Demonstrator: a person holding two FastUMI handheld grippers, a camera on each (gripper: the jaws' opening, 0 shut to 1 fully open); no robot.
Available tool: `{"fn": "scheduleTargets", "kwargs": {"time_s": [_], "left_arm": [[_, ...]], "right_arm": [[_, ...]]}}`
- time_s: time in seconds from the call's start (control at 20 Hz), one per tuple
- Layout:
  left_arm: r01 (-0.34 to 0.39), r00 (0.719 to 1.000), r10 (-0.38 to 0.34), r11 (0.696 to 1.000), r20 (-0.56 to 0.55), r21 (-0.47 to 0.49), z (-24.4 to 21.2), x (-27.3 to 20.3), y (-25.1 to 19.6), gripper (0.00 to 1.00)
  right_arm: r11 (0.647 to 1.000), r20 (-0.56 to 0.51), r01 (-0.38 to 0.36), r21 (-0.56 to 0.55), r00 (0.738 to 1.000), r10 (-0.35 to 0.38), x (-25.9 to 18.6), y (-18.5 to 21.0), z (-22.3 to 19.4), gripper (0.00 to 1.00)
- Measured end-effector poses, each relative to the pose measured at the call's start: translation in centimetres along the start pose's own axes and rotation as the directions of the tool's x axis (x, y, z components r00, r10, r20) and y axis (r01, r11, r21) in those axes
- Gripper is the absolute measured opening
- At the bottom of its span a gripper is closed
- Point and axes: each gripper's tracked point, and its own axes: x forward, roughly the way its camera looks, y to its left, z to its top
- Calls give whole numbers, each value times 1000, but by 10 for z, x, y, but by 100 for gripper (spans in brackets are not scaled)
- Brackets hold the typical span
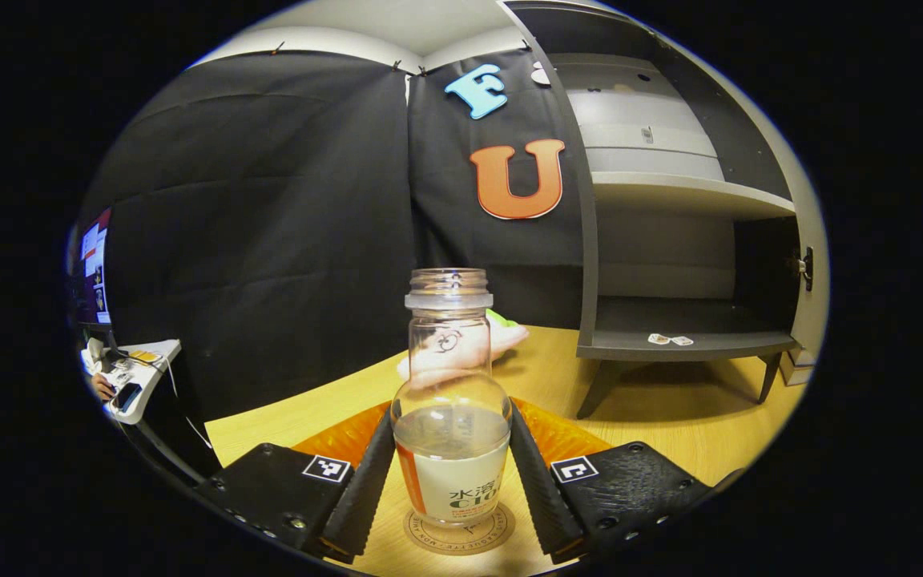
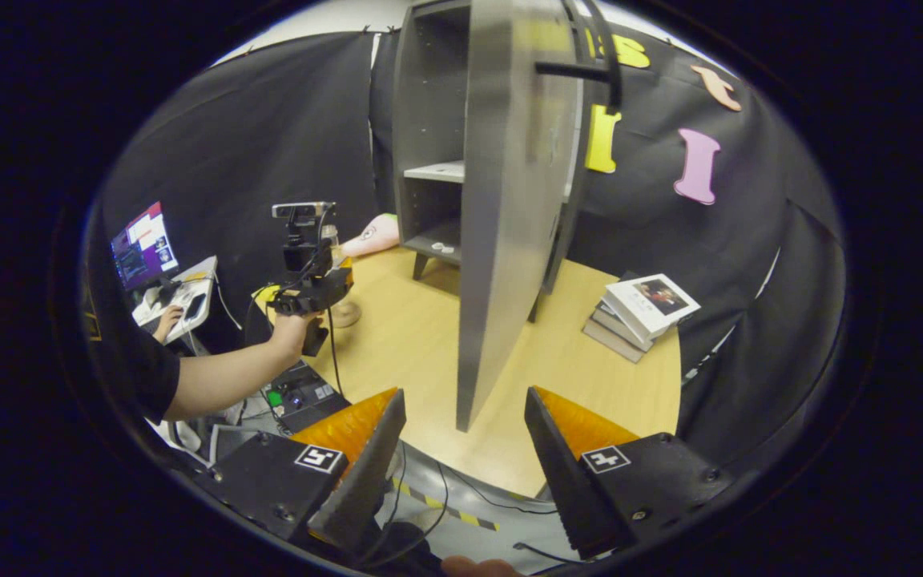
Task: Open the cabinet door with the right hand, grasp the bottle in the cabinet with the left hand and place it on the coaster, then close the cabinet door with the right hand.
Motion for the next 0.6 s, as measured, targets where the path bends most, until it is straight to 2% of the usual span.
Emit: {"fn": "scheduleTargets", "kwargs": {"time_s": [0.1,0.15,0.3,0.4,0.6], "left_arm": [[-7,1000,7,1000,27,-17,-1,9,7,76],[-16,1000,16,999,17,-36,-4,13,11,76],[-5,999,2,995,-33,-99,-22,9,5,76],[-20,1000,21,998,5,-61,-19,10,7,76],[-28,1000,28,999,-3,-40,-25,1,1,76]], "right_arm": [[999,-61,-42,-12,997,42,4,14,-7,93],[998,-50,-57,-11,997,56,21,18,-6,94],[1000,-40,-30,-4,999,30,17,17,-2,95],[1000,-35,-24,2,999,24,17,17,0,95],[1000,-53,-15,-11,998,15,13,15,-4,95]]}}
